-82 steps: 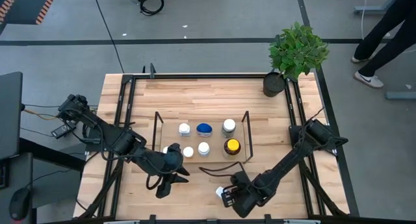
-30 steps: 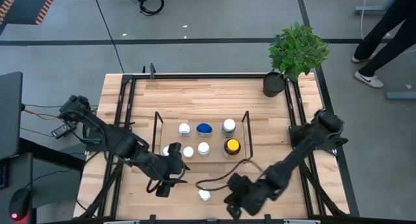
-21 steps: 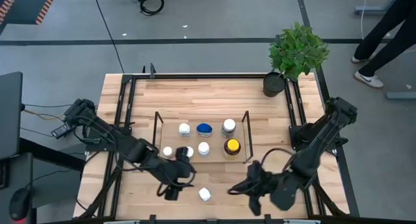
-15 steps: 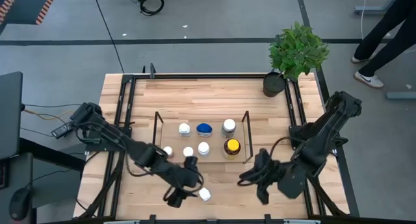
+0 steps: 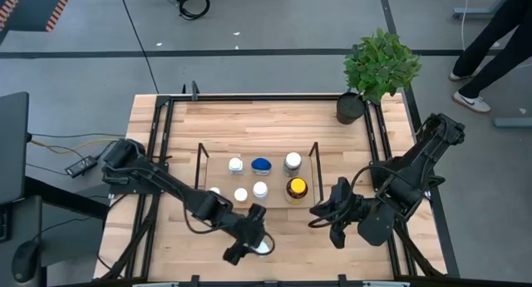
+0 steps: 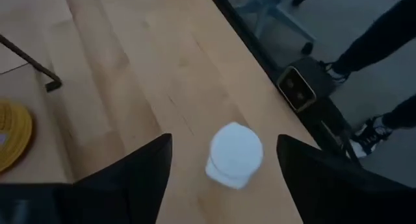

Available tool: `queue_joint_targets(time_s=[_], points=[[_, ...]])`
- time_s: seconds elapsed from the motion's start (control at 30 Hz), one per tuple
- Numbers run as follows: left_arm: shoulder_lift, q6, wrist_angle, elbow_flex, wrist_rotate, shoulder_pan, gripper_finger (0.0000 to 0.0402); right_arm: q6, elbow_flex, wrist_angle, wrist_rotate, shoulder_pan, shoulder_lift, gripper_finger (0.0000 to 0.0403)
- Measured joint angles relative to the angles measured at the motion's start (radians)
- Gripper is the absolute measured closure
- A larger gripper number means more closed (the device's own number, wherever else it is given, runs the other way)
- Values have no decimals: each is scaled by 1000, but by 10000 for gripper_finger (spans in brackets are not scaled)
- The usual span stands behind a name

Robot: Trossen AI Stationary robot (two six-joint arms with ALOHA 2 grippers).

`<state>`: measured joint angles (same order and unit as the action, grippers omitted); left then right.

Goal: Pick and place medicine bottles onto shelf by color
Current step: Put the white and blue medicine bottle on the shelf

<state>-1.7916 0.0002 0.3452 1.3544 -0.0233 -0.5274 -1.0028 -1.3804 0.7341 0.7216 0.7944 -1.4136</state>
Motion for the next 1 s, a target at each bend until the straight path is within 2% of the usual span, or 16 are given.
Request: queue_joint_targets(time_s=[0.3, 0.5, 1.0], points=[[-61, -8, -51, 0, 32, -6, 113, -8, 0, 2, -5, 0, 0, 369], [-76, -6, -58, 0, -22, -12, 113, -13, 0, 7, -6, 0, 0, 368], [-134, -15, -61, 0, -46, -32, 117, -45, 0, 29, -5, 0, 0, 368]])
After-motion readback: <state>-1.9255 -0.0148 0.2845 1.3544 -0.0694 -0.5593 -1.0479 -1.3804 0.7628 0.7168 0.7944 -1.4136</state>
